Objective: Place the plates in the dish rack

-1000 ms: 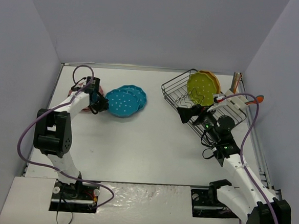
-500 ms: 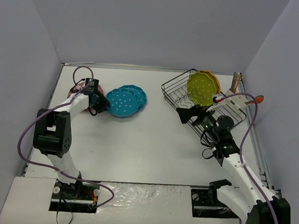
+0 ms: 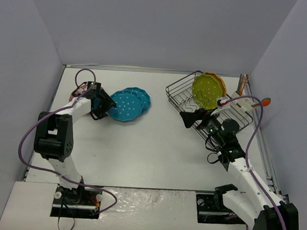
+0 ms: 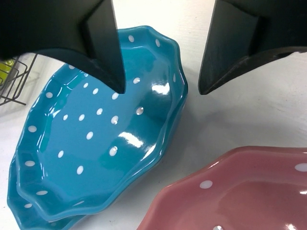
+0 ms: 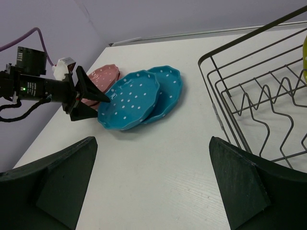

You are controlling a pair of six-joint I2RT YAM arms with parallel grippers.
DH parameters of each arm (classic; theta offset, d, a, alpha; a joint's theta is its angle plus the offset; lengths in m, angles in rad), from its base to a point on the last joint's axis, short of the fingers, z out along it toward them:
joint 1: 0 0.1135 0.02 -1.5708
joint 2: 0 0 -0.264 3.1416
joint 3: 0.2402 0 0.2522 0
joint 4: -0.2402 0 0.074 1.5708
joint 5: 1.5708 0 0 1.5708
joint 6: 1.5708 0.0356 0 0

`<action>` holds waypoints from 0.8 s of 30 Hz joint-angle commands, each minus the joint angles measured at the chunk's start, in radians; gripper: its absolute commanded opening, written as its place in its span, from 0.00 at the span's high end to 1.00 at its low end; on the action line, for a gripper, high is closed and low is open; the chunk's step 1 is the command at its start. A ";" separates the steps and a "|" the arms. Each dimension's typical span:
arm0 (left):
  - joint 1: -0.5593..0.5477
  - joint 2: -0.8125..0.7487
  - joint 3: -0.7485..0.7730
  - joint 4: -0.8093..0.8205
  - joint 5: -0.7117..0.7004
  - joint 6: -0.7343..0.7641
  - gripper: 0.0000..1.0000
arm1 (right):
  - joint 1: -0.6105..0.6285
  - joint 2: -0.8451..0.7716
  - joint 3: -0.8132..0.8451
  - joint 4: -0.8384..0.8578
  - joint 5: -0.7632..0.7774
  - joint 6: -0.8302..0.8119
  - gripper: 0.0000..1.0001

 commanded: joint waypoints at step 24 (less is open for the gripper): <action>0.056 0.033 -0.291 0.738 0.256 -0.009 0.21 | 0.023 0.005 -0.006 0.155 -0.054 -0.001 0.00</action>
